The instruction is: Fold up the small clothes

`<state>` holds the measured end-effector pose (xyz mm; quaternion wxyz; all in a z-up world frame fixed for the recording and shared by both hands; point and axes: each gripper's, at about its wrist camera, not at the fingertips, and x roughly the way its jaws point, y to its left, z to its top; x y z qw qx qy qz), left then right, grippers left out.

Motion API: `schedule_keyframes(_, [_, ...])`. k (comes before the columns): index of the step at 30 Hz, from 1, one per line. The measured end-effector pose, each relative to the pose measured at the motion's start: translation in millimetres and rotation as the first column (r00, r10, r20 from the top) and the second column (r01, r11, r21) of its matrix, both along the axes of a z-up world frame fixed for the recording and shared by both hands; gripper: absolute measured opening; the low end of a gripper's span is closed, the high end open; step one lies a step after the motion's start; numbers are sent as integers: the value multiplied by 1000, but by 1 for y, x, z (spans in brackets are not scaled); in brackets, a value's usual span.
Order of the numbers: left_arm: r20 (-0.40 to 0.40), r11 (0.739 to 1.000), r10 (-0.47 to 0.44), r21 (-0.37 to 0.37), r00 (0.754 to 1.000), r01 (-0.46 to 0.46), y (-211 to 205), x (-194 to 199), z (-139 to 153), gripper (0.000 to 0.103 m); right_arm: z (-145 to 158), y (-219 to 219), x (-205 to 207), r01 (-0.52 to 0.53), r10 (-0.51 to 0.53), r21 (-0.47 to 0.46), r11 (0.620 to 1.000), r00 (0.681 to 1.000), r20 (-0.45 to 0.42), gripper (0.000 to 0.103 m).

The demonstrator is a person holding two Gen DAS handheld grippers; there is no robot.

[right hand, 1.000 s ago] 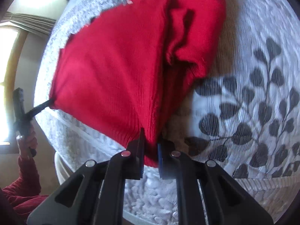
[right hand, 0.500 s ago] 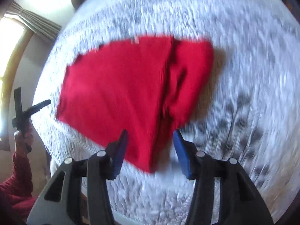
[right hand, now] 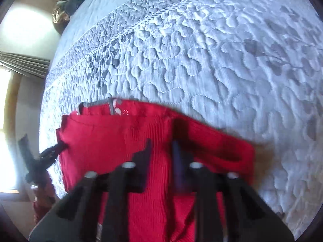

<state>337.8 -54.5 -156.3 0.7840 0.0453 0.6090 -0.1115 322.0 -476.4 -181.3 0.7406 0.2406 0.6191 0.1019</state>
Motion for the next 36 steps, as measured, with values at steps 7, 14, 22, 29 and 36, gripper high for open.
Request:
schedule_keyframes(7, [0, 1000, 4, 2, 1000, -4, 1, 1, -12, 46, -13, -9, 0, 61, -62, -97, 993, 998, -10, 3])
schedule_keyframes(14, [16, 999, 33, 16, 999, -33, -9, -10, 9, 43, 22, -12, -35, 58, -52, -77, 995, 996, 73, 37])
schedule_keyframes(22, [34, 994, -66, -88, 997, 69, -77, -47, 33, 44, 48, -25, -112, 57, -51, -92, 994, 997, 65, 84])
schedule_keyframes(29, [-31, 997, -78, -4, 996, 78, -112, -53, -2, 44, 14, -14, -127, 22, -22, -22, 1000, 1000, -21, 84])
schedule_keyframes(36, [-50, 996, -90, -8, 995, 89, -95, -51, -12, 44, -4, -9, -123, 46, -44, 47, 998, 999, -24, 81])
